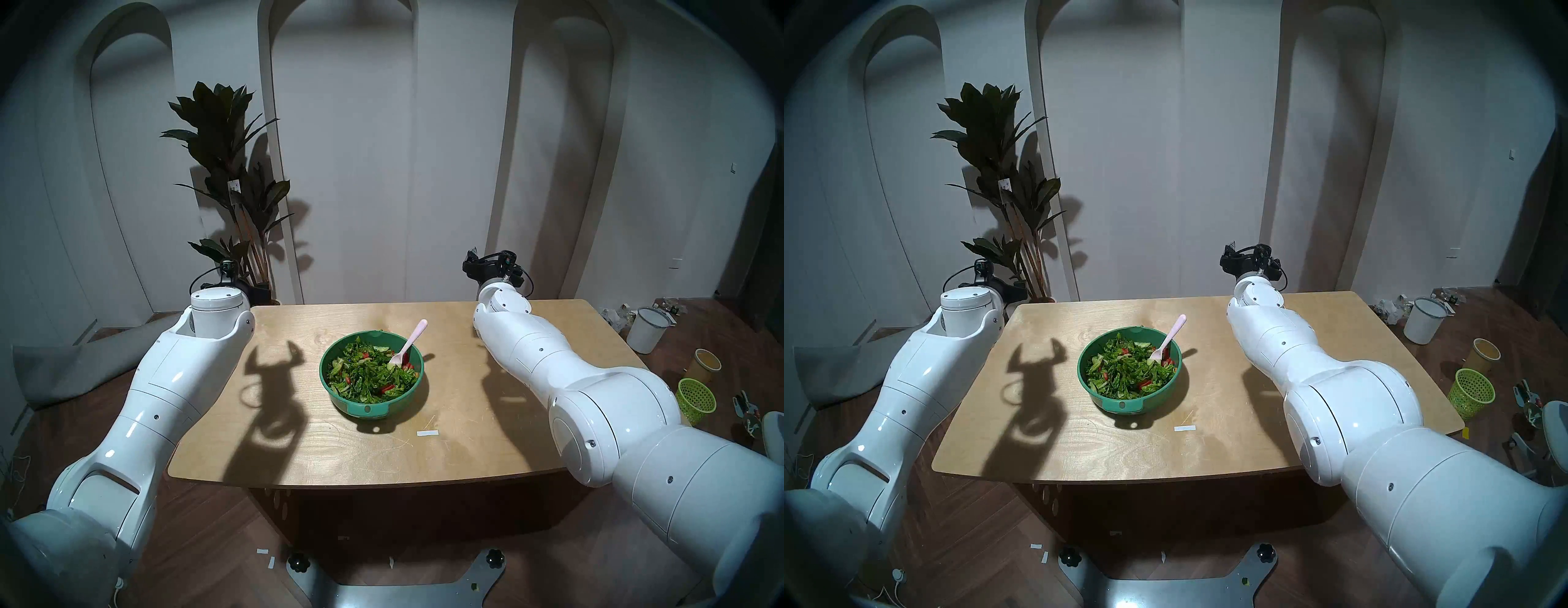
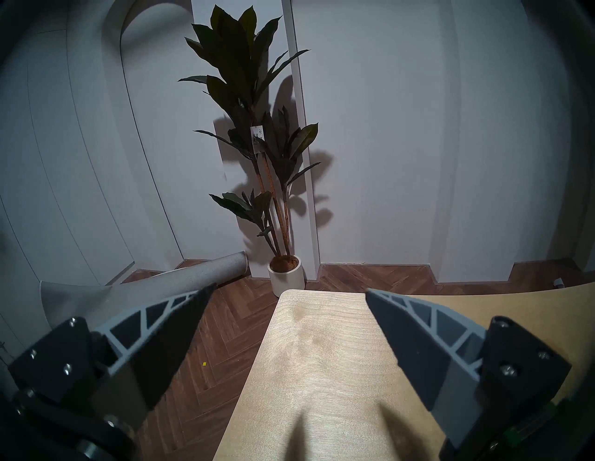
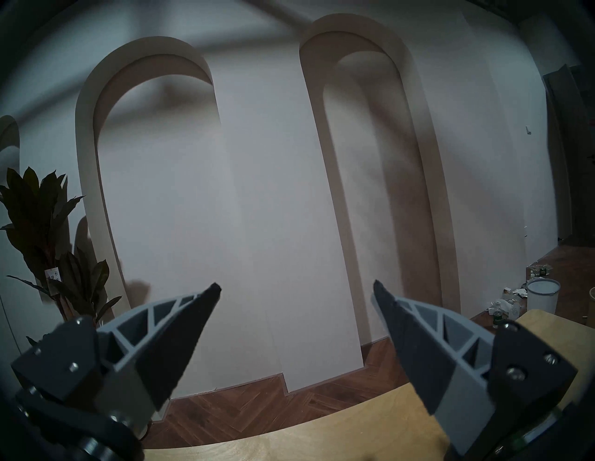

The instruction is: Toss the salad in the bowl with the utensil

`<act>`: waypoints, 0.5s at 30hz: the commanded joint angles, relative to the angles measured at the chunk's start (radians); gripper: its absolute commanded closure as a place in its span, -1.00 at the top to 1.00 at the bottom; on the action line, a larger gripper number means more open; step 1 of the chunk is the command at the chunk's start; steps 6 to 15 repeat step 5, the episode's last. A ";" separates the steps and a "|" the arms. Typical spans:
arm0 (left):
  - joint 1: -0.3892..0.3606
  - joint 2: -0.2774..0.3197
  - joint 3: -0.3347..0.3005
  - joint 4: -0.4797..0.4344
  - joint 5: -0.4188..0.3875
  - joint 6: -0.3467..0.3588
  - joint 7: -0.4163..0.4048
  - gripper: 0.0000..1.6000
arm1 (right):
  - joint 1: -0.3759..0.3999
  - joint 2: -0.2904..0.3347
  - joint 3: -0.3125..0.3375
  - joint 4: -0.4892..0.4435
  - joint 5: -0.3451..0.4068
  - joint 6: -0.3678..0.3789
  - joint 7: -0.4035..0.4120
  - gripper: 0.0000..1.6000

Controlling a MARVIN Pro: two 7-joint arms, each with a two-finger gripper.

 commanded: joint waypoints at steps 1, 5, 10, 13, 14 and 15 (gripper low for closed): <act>-0.048 -0.002 0.001 0.002 0.013 -0.012 -0.003 1.00 | 0.006 -0.004 -0.003 -0.048 -0.008 -0.010 -0.020 1.00; -0.054 -0.008 0.002 0.011 0.019 -0.013 -0.002 1.00 | -0.001 -0.004 -0.005 -0.064 -0.015 -0.010 -0.038 1.00; -0.054 -0.008 0.002 0.011 0.019 -0.013 -0.002 1.00 | -0.001 -0.004 -0.005 -0.064 -0.015 -0.010 -0.038 1.00; -0.054 -0.008 0.002 0.011 0.019 -0.013 -0.002 1.00 | -0.001 -0.004 -0.005 -0.064 -0.015 -0.010 -0.038 1.00; -0.054 -0.008 0.002 0.011 0.019 -0.013 -0.002 1.00 | -0.001 -0.004 -0.005 -0.064 -0.015 -0.010 -0.038 1.00; -0.054 -0.008 0.002 0.011 0.019 -0.013 -0.002 1.00 | -0.001 -0.004 -0.005 -0.064 -0.015 -0.010 -0.038 1.00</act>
